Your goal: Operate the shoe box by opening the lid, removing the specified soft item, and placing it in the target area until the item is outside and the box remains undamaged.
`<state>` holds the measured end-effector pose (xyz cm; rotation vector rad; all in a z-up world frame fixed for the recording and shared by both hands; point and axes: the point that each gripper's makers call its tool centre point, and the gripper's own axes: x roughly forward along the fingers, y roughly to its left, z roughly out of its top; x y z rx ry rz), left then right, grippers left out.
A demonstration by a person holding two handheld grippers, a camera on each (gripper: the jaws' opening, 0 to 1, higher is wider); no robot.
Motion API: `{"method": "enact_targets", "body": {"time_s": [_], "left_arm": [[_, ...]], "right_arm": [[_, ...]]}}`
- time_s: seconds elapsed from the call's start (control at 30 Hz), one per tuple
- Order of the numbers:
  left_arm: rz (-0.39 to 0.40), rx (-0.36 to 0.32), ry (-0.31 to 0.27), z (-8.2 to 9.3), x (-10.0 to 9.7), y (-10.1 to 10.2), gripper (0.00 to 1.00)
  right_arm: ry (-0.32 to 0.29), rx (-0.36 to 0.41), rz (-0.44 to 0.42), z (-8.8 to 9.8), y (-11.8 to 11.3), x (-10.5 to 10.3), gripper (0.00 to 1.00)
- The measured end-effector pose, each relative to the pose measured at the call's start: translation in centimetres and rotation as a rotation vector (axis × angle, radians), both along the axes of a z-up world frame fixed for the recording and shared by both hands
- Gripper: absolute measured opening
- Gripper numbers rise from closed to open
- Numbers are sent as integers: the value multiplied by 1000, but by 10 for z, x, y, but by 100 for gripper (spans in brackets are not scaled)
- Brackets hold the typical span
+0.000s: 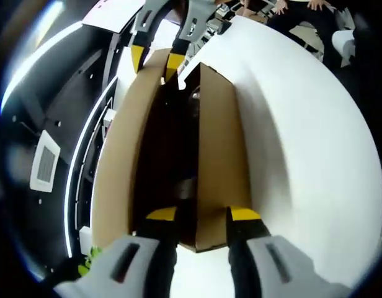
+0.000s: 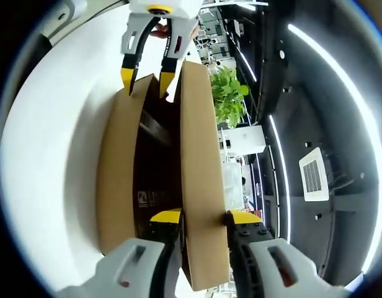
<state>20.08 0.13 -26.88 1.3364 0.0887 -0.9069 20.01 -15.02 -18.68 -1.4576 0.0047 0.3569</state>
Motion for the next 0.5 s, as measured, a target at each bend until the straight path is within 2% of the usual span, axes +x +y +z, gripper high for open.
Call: {"method": "enact_targets", "body": {"time_s": [0.17,0.33,0.5], "left_arm": [[4,-6,13,-1,0,0,29],[-16,21,43,-7,-4,0,20],[-31,42,77,-5,-4,-1,18]], "right_arm": [[-1,-3,2,0,0,0,27],[-1,-4,2,0,0,0,27],[-1,-7,2,0,0,0,27]]}}
